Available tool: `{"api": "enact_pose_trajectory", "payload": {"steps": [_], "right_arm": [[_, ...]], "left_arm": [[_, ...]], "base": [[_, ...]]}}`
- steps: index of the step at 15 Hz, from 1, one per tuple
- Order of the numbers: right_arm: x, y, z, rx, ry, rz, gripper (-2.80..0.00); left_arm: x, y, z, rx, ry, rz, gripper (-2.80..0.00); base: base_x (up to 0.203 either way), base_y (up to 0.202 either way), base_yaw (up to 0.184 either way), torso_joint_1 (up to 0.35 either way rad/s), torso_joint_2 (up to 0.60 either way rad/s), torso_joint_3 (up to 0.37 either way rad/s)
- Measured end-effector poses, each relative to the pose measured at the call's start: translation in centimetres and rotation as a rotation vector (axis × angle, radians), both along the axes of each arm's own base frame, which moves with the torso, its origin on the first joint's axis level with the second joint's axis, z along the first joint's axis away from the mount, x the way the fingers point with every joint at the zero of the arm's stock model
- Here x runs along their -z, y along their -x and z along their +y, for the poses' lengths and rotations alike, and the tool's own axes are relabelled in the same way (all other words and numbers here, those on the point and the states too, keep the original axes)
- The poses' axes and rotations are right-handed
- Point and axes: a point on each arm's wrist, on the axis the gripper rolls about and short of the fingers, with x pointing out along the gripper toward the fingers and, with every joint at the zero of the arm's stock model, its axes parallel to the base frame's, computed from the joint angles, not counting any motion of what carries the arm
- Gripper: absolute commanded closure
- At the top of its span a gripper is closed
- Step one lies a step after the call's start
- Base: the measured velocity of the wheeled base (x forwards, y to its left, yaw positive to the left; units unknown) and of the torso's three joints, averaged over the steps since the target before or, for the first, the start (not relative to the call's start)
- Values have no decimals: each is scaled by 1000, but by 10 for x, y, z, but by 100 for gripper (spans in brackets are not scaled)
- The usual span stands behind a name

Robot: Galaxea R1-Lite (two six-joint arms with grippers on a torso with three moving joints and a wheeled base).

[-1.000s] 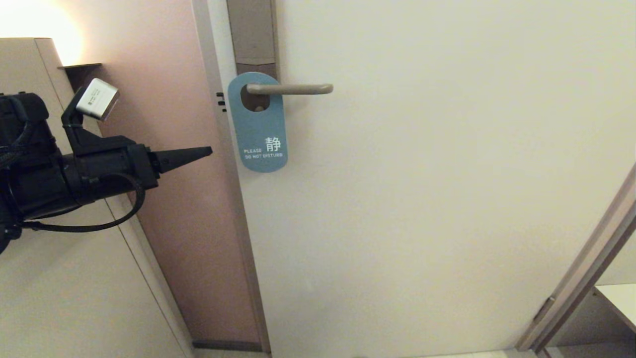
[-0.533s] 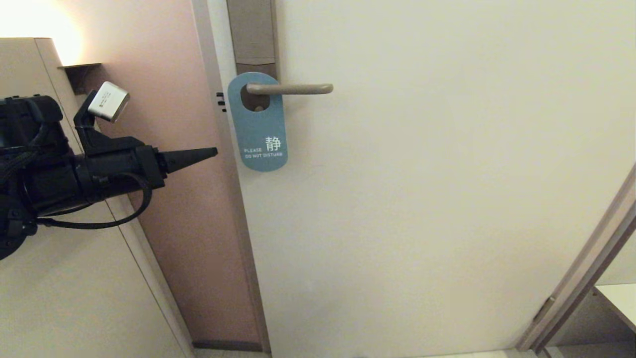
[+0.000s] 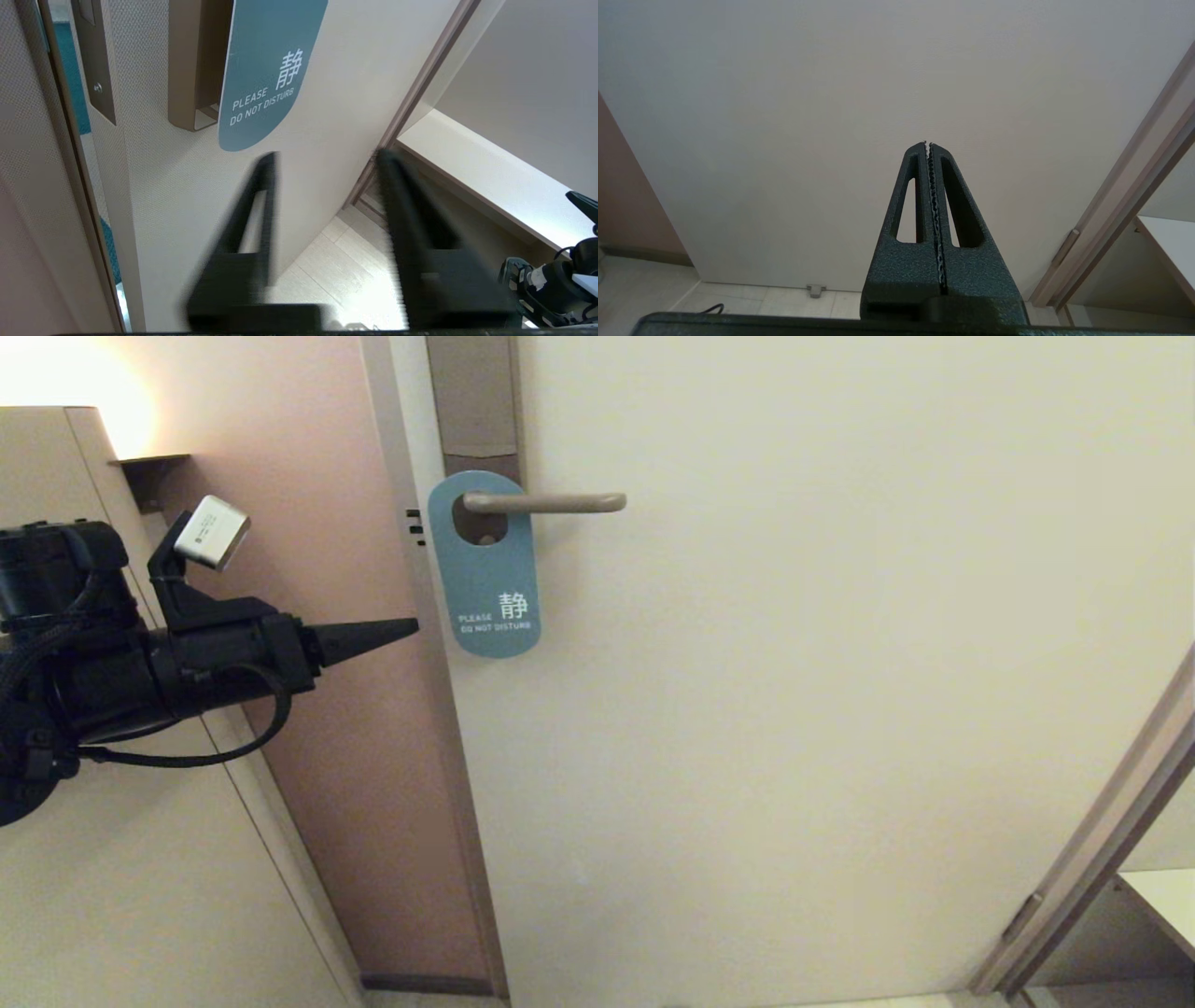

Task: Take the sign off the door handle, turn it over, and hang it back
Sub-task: Take down the sign

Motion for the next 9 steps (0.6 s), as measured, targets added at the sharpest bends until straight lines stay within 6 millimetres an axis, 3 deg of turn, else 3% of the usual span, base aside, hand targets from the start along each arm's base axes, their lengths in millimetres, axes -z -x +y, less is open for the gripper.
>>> {"api": "enact_pose_trajectory", "payload": {"steps": [9], "right_arm": [[0,0,0,0,0,0,0]], "left_arm": [[-11,-14,-1,83,13,-178,-280]], "base": [[0,0,0,0,0,0]]}}
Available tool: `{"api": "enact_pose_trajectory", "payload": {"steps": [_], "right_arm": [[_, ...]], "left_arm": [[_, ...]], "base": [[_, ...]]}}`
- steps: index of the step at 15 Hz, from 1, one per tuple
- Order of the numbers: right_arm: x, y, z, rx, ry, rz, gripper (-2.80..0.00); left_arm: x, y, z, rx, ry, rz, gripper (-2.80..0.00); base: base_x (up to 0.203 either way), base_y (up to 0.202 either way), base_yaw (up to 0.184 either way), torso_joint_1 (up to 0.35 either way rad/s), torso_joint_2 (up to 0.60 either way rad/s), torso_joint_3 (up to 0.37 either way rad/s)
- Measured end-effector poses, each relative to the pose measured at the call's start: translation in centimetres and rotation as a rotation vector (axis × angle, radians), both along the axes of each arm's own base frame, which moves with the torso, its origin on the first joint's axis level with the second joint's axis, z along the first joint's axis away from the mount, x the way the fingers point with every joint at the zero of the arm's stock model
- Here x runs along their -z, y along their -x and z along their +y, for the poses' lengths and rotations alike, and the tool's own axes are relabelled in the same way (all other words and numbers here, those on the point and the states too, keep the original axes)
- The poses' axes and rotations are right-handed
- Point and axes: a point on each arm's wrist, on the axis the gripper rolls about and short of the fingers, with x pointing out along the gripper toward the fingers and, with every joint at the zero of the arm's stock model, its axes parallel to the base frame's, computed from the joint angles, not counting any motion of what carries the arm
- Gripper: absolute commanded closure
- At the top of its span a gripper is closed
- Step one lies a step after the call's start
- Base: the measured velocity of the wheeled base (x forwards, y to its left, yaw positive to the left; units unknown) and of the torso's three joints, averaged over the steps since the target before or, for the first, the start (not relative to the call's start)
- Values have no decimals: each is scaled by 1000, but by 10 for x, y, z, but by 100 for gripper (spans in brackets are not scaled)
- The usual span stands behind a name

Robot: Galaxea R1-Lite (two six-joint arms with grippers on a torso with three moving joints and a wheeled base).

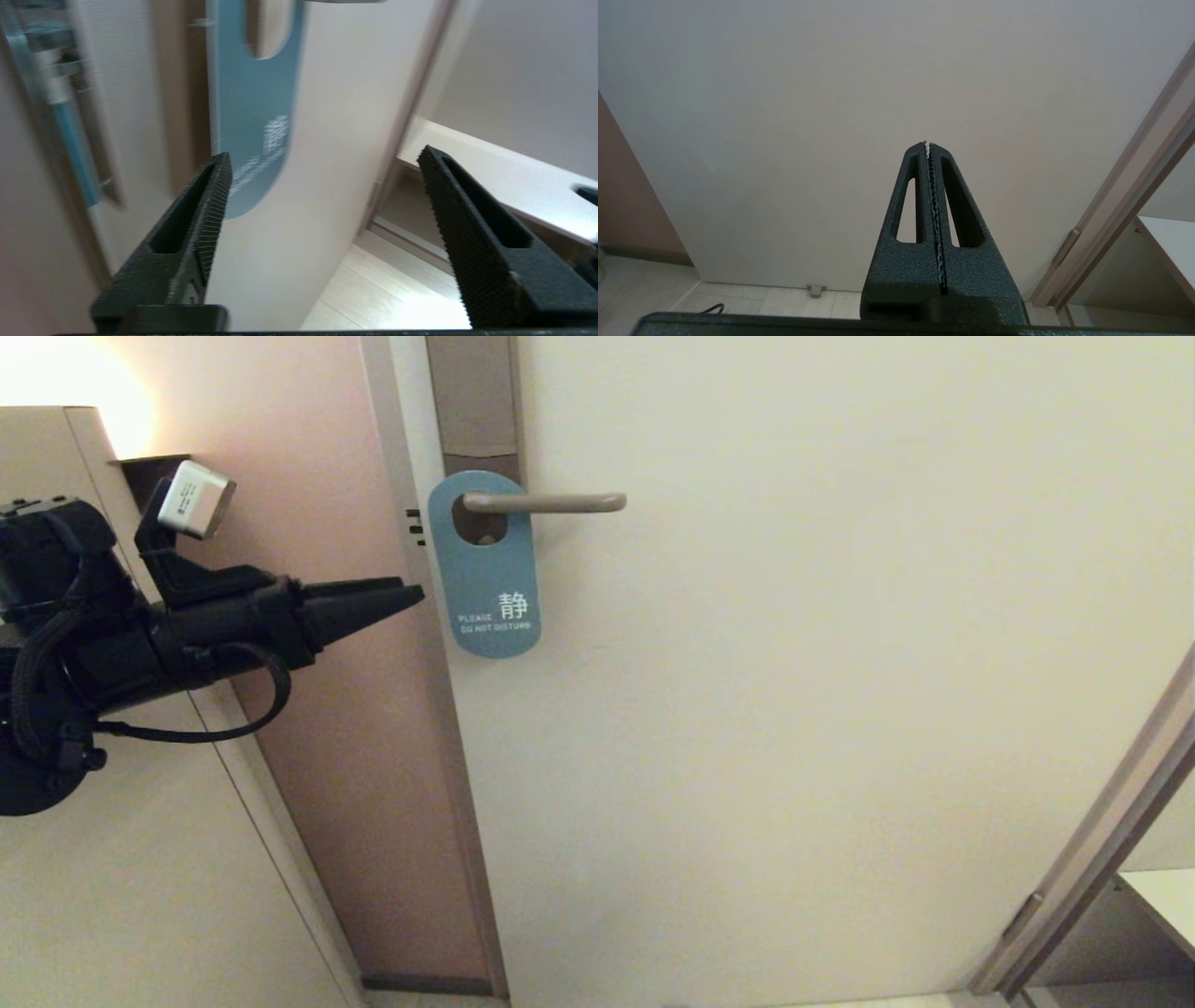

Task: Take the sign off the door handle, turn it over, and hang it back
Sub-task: Take down the sign

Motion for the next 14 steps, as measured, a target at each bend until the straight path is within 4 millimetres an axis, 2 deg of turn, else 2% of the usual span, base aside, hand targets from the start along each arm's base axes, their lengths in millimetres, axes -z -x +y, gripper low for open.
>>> {"api": "enact_pose_trajectory", "payload": {"steps": [5,14], "right_arm": [[0,0,0,1,1,0,0],[0,0,0,0,0,0,0]], "left_arm": [[1,-10,-1,21,0,-54,-280],[28,-34,-1,14,-3,3,-280]], "base": [[0,0,0,0,0,0],[0,0,0,0,0,0]]}}
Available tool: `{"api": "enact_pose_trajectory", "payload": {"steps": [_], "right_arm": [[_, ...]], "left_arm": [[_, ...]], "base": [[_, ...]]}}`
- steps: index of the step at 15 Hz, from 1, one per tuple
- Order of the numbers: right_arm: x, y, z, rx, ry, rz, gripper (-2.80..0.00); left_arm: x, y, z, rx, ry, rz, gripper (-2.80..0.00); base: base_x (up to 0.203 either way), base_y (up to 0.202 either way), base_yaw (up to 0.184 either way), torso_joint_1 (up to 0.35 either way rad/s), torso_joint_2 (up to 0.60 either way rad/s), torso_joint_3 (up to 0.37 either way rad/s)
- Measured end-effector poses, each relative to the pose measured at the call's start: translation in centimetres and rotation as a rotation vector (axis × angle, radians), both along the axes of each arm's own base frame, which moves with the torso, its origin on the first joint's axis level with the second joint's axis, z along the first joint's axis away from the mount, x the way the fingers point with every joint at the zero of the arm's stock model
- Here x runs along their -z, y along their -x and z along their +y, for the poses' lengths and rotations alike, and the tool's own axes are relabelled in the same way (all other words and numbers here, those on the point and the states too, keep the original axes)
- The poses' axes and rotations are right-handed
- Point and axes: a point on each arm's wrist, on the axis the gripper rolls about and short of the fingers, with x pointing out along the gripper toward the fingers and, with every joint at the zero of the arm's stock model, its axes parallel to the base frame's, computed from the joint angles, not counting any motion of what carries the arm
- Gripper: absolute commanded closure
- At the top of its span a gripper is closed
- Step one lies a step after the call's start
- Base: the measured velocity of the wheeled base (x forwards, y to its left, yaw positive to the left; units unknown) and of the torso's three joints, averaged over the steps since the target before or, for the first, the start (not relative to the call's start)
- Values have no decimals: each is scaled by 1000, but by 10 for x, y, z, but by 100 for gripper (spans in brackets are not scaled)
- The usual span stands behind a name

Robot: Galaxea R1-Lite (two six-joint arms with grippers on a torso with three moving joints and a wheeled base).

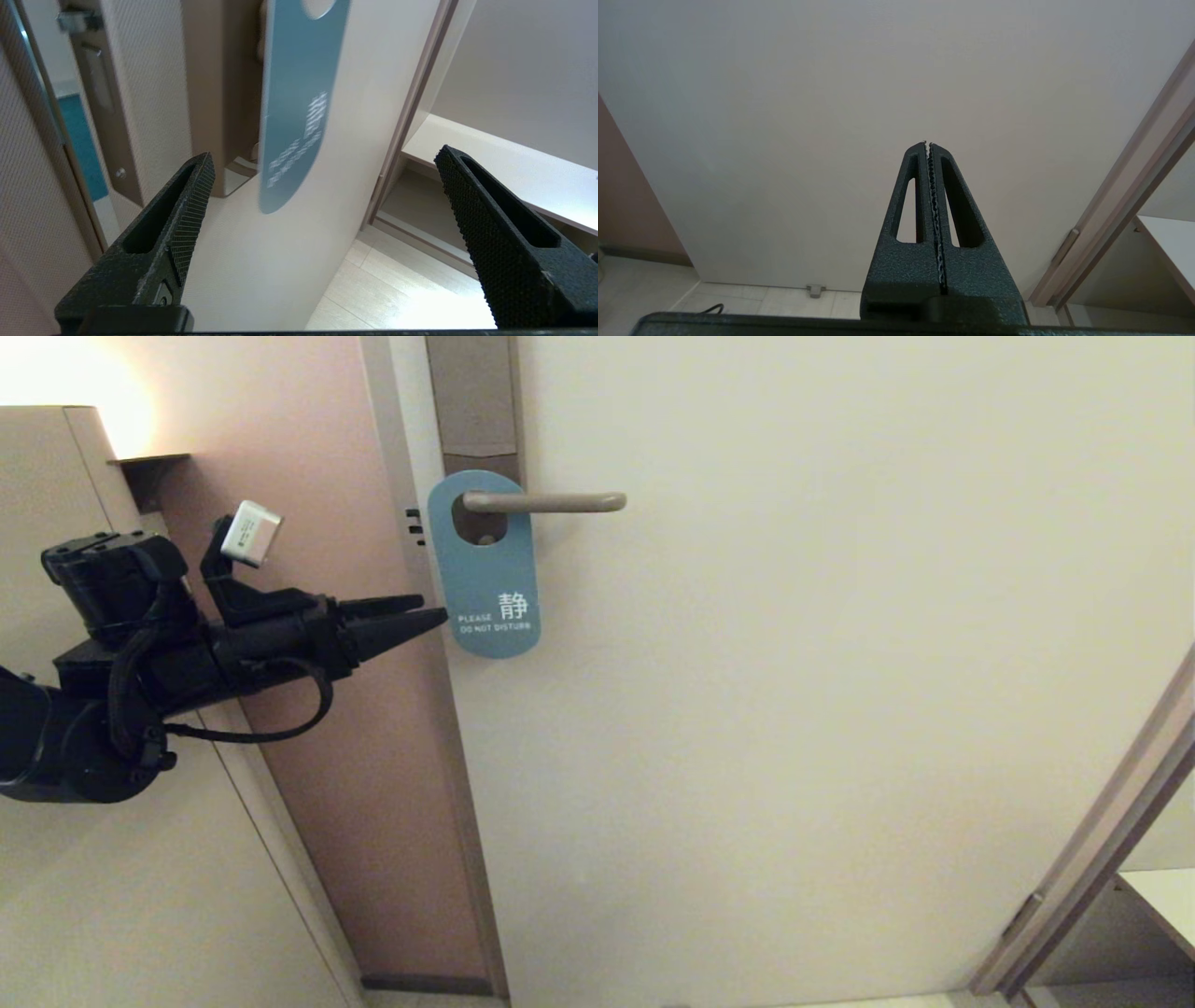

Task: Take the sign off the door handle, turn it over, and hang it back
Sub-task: Take down the sign

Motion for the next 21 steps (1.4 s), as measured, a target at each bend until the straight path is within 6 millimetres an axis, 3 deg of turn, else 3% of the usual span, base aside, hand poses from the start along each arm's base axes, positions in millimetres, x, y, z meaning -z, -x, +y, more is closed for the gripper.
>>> {"api": "enact_pose_trajectory", "payload": {"steps": [14,21], "right_arm": [[0,0,0,0,0,0,0],[0,0,0,0,1,0,0]], "left_arm": [[-5,-15,-23,67,5,-31,-280],[-6,-12,-38,110,5,-37,-280]], "base": [[0,0,0,0,0,0],[0,0,0,0,0,0]]}}
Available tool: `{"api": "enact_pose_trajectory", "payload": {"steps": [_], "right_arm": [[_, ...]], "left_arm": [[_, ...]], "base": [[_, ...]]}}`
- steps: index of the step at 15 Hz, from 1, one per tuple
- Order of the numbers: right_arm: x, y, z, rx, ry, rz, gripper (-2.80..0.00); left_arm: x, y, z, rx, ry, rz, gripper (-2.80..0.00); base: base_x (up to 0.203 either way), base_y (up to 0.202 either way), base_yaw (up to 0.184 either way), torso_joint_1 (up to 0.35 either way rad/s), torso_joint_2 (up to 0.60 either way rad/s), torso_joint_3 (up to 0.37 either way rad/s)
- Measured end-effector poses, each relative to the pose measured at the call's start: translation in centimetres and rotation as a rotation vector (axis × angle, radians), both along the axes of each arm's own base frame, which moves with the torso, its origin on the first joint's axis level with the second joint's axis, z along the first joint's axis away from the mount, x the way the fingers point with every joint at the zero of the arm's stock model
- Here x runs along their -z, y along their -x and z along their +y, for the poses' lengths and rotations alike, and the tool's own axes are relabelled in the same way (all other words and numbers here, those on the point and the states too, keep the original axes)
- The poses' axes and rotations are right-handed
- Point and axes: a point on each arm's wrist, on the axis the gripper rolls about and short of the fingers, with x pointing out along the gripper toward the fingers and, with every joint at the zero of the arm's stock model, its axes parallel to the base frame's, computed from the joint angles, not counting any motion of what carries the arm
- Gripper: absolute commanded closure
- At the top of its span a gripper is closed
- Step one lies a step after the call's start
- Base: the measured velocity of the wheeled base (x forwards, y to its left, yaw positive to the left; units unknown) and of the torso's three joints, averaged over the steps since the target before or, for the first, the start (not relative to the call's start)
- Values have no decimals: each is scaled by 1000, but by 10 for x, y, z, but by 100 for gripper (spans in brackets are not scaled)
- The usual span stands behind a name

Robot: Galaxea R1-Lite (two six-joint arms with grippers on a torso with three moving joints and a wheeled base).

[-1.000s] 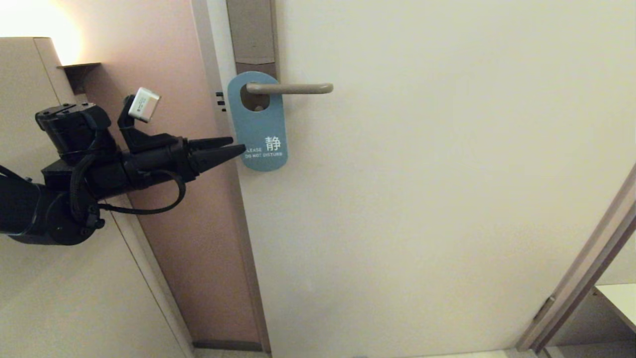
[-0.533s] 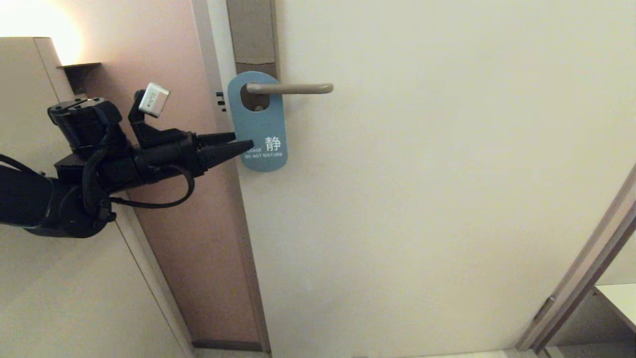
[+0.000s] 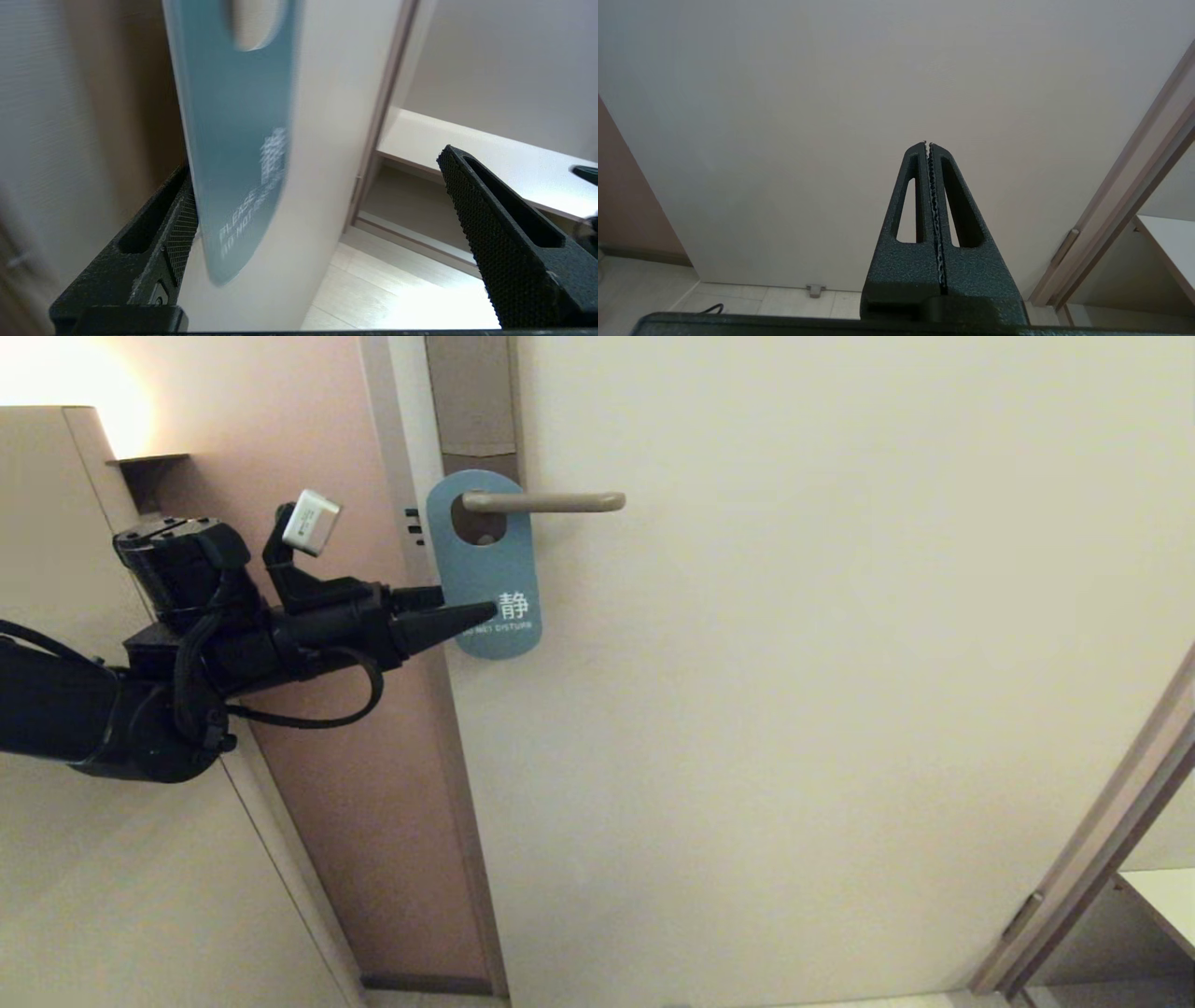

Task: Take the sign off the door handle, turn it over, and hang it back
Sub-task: Take down the sign

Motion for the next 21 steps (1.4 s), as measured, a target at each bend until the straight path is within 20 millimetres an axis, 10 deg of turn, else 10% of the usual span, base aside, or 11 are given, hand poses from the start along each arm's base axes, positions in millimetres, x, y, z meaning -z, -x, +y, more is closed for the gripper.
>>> {"api": "enact_pose_trajectory", "payload": {"steps": [21], "right_arm": [[0,0,0,0,0,0,0]], "left_arm": [[-16,-2,-19,48,20,-41,-280]], "base": [[0,0,0,0,0,0]]}}
